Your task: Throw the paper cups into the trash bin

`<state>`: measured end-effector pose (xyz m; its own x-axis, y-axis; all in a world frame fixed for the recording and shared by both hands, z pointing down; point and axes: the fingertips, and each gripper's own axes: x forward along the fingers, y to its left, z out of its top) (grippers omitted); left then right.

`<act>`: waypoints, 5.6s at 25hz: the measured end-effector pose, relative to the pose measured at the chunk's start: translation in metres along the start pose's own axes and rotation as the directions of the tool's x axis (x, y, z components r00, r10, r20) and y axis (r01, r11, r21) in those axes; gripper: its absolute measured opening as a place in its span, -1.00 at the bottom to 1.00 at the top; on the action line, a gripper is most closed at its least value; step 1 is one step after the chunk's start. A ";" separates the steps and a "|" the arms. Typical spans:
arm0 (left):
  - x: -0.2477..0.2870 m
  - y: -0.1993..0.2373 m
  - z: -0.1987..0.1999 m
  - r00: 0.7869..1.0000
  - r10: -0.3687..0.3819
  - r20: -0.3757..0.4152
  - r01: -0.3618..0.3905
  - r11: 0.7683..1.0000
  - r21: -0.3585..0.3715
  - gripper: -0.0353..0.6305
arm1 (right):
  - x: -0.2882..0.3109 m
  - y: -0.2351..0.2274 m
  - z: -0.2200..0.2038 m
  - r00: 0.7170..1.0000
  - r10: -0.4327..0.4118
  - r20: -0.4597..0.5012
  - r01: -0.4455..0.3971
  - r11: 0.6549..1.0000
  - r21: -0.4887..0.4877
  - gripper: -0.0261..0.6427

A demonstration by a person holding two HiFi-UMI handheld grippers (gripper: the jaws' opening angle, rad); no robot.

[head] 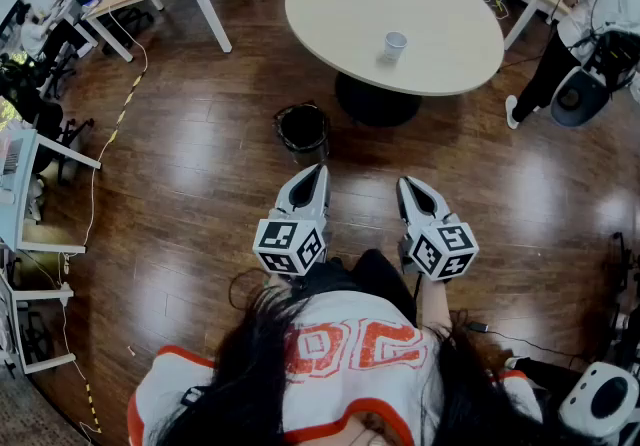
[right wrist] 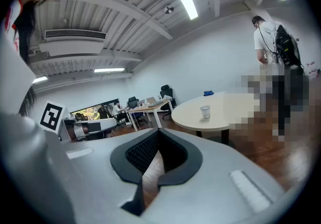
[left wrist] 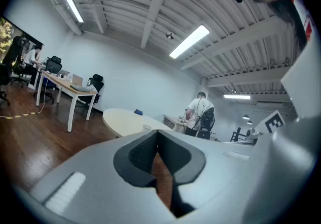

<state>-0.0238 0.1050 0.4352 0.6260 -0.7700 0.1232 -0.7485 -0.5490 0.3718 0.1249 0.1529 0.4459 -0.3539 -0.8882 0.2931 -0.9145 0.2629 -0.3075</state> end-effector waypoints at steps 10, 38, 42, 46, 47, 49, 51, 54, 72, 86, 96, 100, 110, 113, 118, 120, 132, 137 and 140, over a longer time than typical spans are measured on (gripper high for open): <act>0.042 -0.007 -0.004 1.000 -0.010 -0.018 0.010 1.000 0.009 -0.89 | 0.022 -0.040 0.012 1.000 -0.007 -0.012 0.007 1.000 0.005 -0.92; 0.199 0.019 0.046 0.995 0.100 -0.022 -0.099 0.995 0.013 -0.89 | 0.181 -0.139 0.086 0.979 0.176 -0.106 -0.185 0.980 -0.077 -0.76; 0.212 0.026 0.046 0.996 0.085 -0.038 -0.084 0.996 0.030 -0.89 | 0.194 -0.143 0.084 0.979 0.167 -0.116 -0.176 0.982 -0.072 -0.76; 0.232 0.026 0.044 0.997 0.025 -0.075 -0.023 0.999 0.025 -0.89 | 0.210 -0.152 0.082 0.980 0.142 -0.142 -0.155 0.984 -0.087 -0.72; 0.236 0.027 0.044 0.997 0.013 -0.082 -0.012 1.000 0.015 -0.89 | 0.216 -0.154 0.080 0.979 0.139 -0.151 -0.155 0.983 -0.098 -0.71; 0.245 0.031 0.046 0.996 -0.008 -0.093 0.008 1.000 0.000 -0.89 | 0.228 -0.159 0.079 0.976 0.132 -0.171 -0.156 0.978 -0.139 -0.69; 0.253 0.038 0.047 0.994 -0.026 -0.106 0.025 1.000 -0.007 -0.89 | 0.244 -0.163 0.076 0.973 0.116 -0.198 -0.155 0.969 -0.194 -0.66; 0.263 0.052 0.050 0.993 -0.036 -0.115 0.036 0.999 -0.008 -0.89 | 0.268 -0.168 0.067 0.963 0.083 -0.255 -0.156 0.946 -0.284 -0.60; 0.296 0.098 0.062 0.988 -0.056 -0.146 0.058 0.998 0.007 -0.89 | 0.331 -0.219 0.006 0.836 -0.173 -0.521 -0.155 0.835 -0.528 -0.61; 0.296 0.104 0.059 0.982 -0.065 -0.177 0.072 0.997 0.033 -0.89 | 0.334 -0.228 0.005 0.819 -0.230 -0.526 -0.097 0.848 -0.521 -0.83; 0.294 0.109 0.056 0.979 -0.079 -0.190 0.088 0.995 0.041 -0.89 | 0.327 -0.208 0.018 0.872 -0.180 -0.456 -0.039 0.901 -0.431 -0.83; 0.289 0.106 0.054 0.978 -0.081 -0.191 0.091 0.995 0.046 -0.89 | 0.317 -0.192 0.025 0.888 -0.159 -0.431 -0.043 0.905 -0.423 -0.83; 0.257 0.100 0.054 0.989 0.033 -0.141 -0.029 0.999 0.033 -0.89 | 0.287 -0.137 0.039 0.912 -0.024 -0.410 -0.164 0.893 -0.418 -0.83; 0.238 0.101 0.051 0.988 0.086 -0.127 -0.084 0.996 0.019 -0.89 | 0.279 -0.125 0.034 0.909 0.015 -0.417 -0.203 0.888 -0.412 -0.83; 0.211 0.096 0.052 0.985 0.133 -0.108 -0.131 0.991 0.024 -0.89 | 0.269 -0.101 0.031 0.901 0.076 -0.428 -0.263 0.879 -0.398 -0.83; 0.199 0.099 0.054 0.983 0.157 -0.099 -0.155 0.988 0.022 -0.89 | 0.268 -0.090 0.029 0.901 0.096 -0.423 -0.282 0.871 -0.402 -0.83; 0.155 0.160 0.067 0.953 0.299 -0.044 -0.299 0.954 0.025 -0.89 | 0.311 -0.025 -0.003 0.850 0.204 -0.486 -0.417 0.825 -0.382 -0.83; 0.156 0.190 0.077 0.962 0.268 -0.060 -0.266 0.963 0.035 -0.89 | 0.338 -0.002 -0.020 0.833 0.201 -0.515 -0.420 0.836 -0.354 -0.83; 0.158 0.211 0.083 0.968 0.242 -0.072 -0.239 0.970 0.045 -0.89 | 0.357 0.009 -0.032 0.829 0.186 -0.527 -0.401 0.855 -0.330 -0.83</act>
<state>-0.1013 -0.1594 0.4569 0.4404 -0.8544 0.2757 -0.8856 -0.3631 0.2896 -0.0155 -0.1499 0.5768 -0.5670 -0.4891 0.6628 -0.7042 0.7052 -0.0821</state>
